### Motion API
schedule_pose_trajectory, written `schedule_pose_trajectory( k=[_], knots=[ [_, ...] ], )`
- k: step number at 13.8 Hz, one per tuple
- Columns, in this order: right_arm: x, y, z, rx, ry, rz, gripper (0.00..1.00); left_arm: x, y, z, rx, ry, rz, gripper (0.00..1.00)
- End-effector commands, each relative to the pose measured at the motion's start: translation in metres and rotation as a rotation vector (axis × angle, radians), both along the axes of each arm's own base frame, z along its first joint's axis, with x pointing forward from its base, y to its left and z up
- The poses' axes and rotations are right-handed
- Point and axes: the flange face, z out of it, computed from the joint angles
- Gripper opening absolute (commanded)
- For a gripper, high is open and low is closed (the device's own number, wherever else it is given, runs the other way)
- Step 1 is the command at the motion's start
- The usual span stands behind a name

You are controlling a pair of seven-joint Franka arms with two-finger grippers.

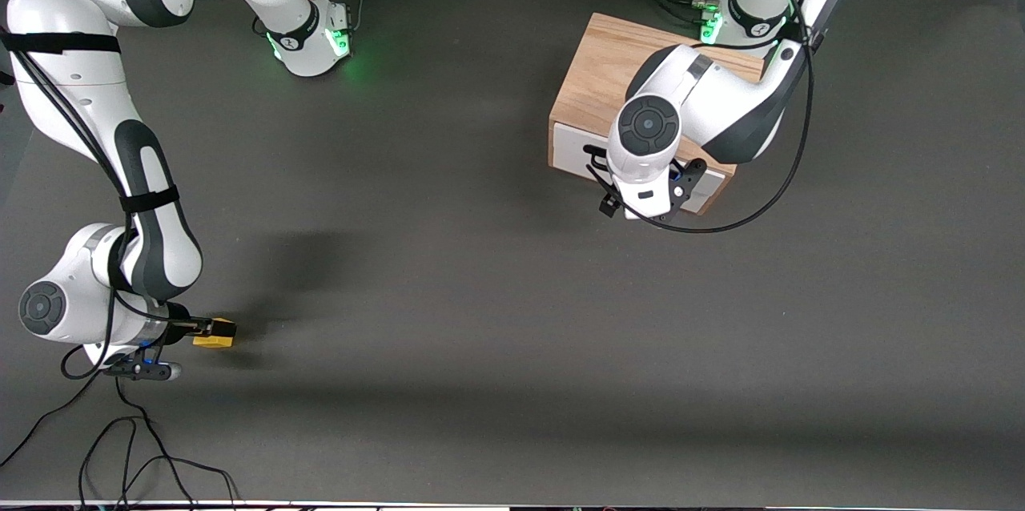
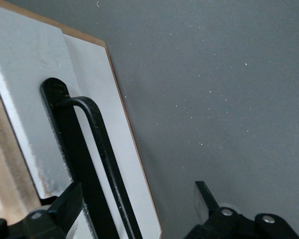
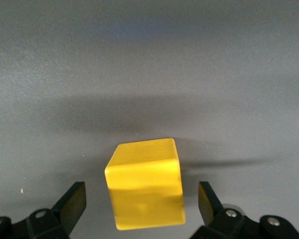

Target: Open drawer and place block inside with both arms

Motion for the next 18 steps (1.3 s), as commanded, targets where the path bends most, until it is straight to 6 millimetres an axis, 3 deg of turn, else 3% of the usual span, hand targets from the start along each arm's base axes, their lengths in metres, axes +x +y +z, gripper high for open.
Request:
schedule_pose_trajectory(
  k=[1, 4, 7, 9, 11, 18],
  knots=[
    [0.003, 0.0, -0.006, 0.009, -0.017, -0.024, 0.91, -0.001, -0.004, -0.009, 0.015, -0.018, 0.039, 1.0],
    [0.004, 0.0, -0.005, 0.007, -0.018, -0.023, 0.41, 0.001, -0.004, -0.015, 0.013, -0.024, 0.053, 1.0],
    [0.004, 0.0, -0.003, 0.008, -0.02, -0.014, 0.01, 0.003, -0.004, -0.023, 0.016, -0.018, 0.052, 1.0],
    [0.005, 0.001, 0.001, 0.008, -0.023, -0.018, 0.0, 0.005, -0.004, -0.023, 0.021, -0.026, 0.044, 1.0],
    [0.007, 0.004, 0.019, 0.009, -0.037, -0.017, 0.0, 0.006, -0.004, -0.025, 0.022, -0.025, 0.045, 1.0],
    [-0.001, 0.016, 0.15, 0.026, -0.056, 0.002, 0.0, 0.024, -0.008, -0.021, -0.003, -0.038, 0.059, 1.0]
  ],
)
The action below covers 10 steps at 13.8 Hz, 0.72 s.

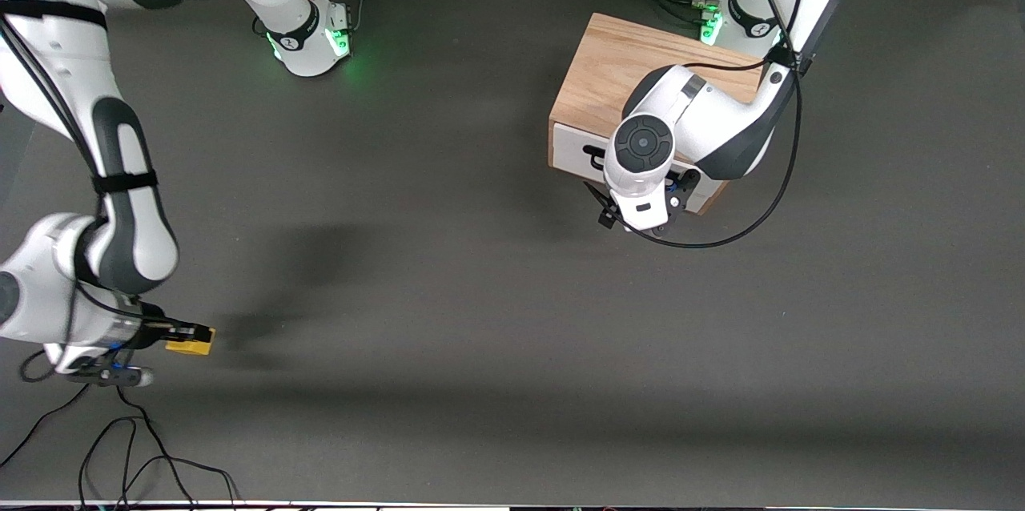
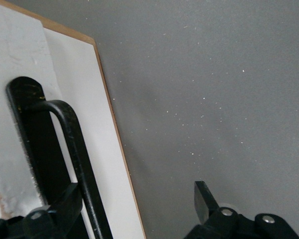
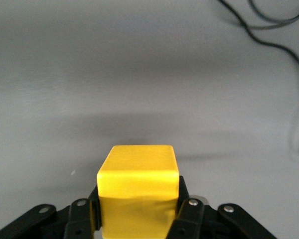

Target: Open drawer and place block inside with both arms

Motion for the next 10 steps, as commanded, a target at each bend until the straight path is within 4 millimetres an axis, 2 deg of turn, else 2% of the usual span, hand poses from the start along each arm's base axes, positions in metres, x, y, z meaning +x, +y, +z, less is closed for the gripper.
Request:
schedule_pose_trajectory(
  k=[1, 6, 8, 10],
  knots=[
    [-0.016, 0.01, 0.06, 0.032, 0.008, -0.013, 0.0, 0.012, -0.006, -0.002, 0.001, -0.018, 0.012, 1.0],
    [-0.053, 0.021, 0.166, 0.073, 0.026, -0.007, 0.0, 0.026, -0.014, -0.006, -0.014, -0.026, 0.018, 1.0],
    [-0.068, 0.024, 0.2, 0.076, 0.021, -0.001, 0.0, 0.039, -0.019, -0.006, -0.026, -0.039, 0.022, 1.0],
    [-0.082, 0.027, 0.225, 0.08, 0.03, 0.005, 0.0, 0.047, -0.023, -0.004, -0.04, -0.047, 0.023, 1.0]
  ],
)
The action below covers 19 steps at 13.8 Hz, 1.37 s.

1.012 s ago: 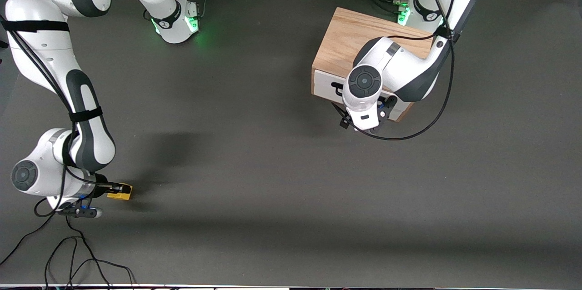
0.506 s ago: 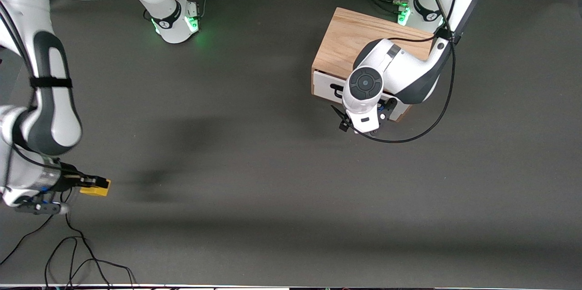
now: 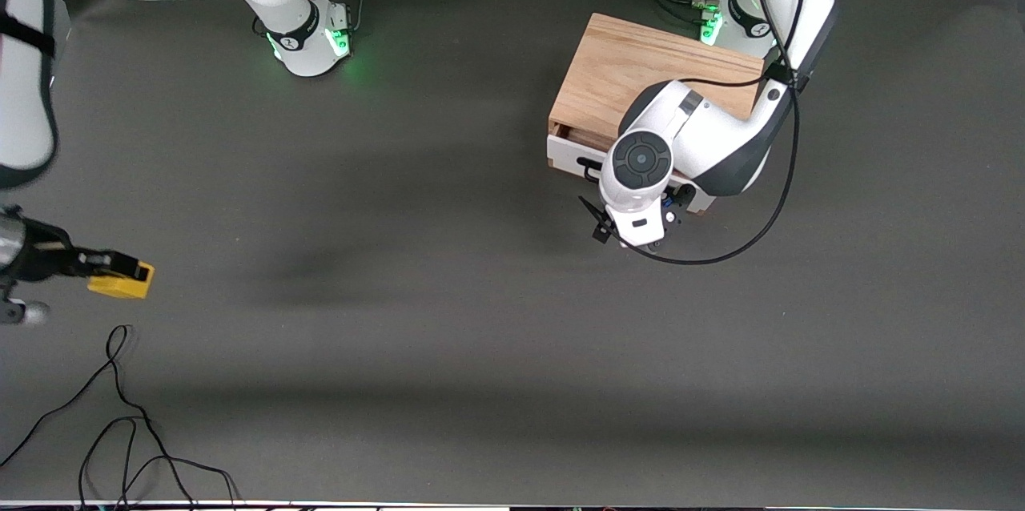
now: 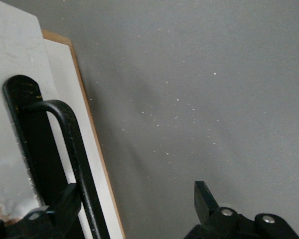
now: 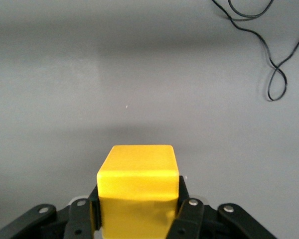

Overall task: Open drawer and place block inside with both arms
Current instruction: 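Pull the drawer open with the left gripper while the right gripper lifts cube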

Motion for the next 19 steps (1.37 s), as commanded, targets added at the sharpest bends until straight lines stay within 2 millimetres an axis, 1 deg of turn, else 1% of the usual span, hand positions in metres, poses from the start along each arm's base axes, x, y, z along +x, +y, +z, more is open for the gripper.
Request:
schedule_pose_trajectory(
  k=[1, 2, 4, 7, 8, 9, 11, 13, 15, 16, 17, 19],
  knots=[
    [-0.025, 0.008, 0.036, 0.02, 0.007, -0.01, 0.0, 0.021, -0.015, -0.001, -0.012, -0.039, 0.007, 1.0],
    [-0.033, 0.009, 0.05, 0.021, 0.003, -0.006, 0.0, 0.023, -0.018, -0.004, -0.01, -0.043, -0.001, 1.0],
    [-0.047, 0.012, 0.071, 0.023, 0.005, -0.002, 0.0, 0.033, -0.022, -0.005, -0.02, -0.052, 0.002, 1.0],
    [-0.069, 0.015, 0.097, 0.025, 0.019, 0.007, 0.0, 0.044, -0.032, -0.003, -0.036, -0.075, -0.005, 1.0],
    [-0.073, 0.015, 0.101, 0.026, 0.025, 0.007, 0.0, 0.047, -0.035, -0.003, -0.039, -0.082, -0.007, 1.0],
    [-0.074, 0.017, 0.102, 0.027, 0.031, 0.011, 0.0, 0.051, -0.036, -0.003, -0.044, -0.086, -0.004, 1.0],
    [-0.073, 0.03, 0.102, 0.027, 0.03, 0.034, 0.0, 0.056, -0.039, -0.003, -0.049, -0.093, -0.006, 1.0],
    [-0.07, 0.049, 0.099, 0.022, 0.04, 0.037, 0.0, 0.058, -0.047, -0.004, -0.056, -0.099, -0.012, 1.0],
    [-0.066, 0.061, 0.094, 0.022, 0.049, 0.029, 0.0, 0.063, -0.048, -0.003, -0.062, -0.107, -0.009, 1.0],
    [-0.064, 0.078, 0.091, 0.016, 0.049, 0.051, 0.0, 0.065, -0.048, 0.001, -0.067, -0.115, -0.007, 1.0],
    [-0.062, 0.09, 0.09, 0.011, 0.049, 0.042, 0.0, 0.066, -0.048, 0.004, -0.071, -0.121, -0.006, 1.0],
    [-0.055, 0.107, 0.081, 0.005, 0.055, 0.001, 0.0, 0.067, -0.049, 0.008, -0.076, -0.128, -0.005, 1.0]
  ],
)
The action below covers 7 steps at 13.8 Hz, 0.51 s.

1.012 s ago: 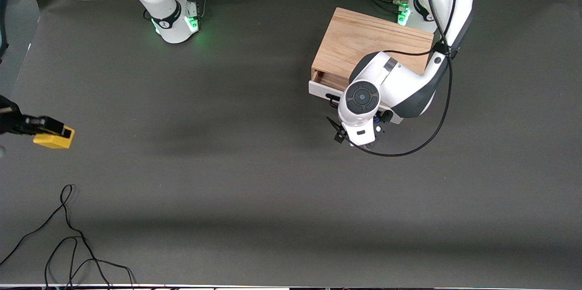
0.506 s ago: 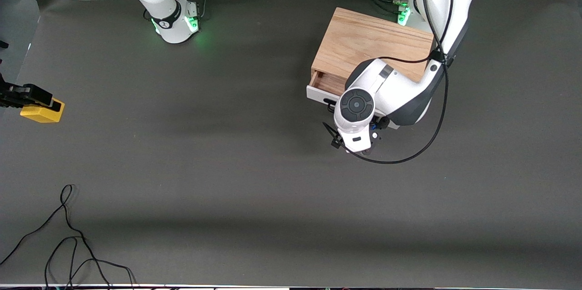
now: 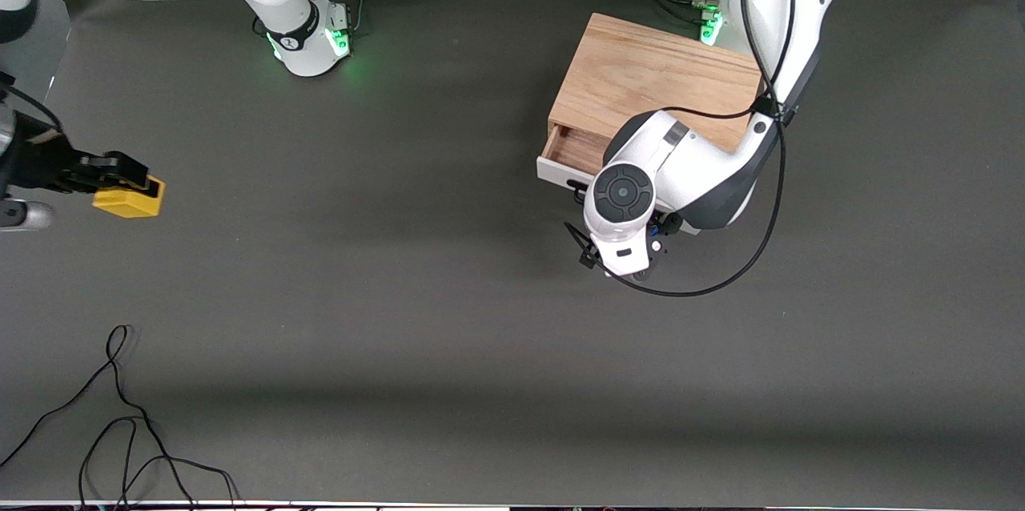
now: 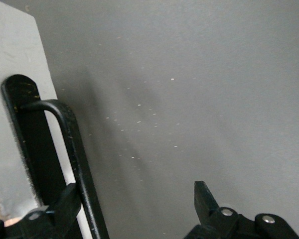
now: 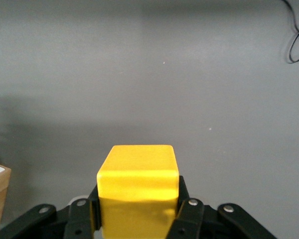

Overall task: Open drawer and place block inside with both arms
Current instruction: 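Pull the drawer open with the left gripper while the right gripper lifts cube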

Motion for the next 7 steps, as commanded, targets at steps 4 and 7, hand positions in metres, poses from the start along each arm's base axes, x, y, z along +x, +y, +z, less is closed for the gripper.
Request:
schedule_pose_trajectory(
  k=[4, 7],
  knots=[
    [0.013, 0.051, -0.017, -0.022, -0.016, -0.048, 0.0, 0.026, -0.027, 0.01, -0.082, -0.113, 0.016, 1.0],
    [0.013, 0.054, -0.019, -0.023, -0.013, -0.051, 0.0, 0.03, -0.028, 0.016, -0.094, -0.127, 0.02, 1.0]
  ],
)
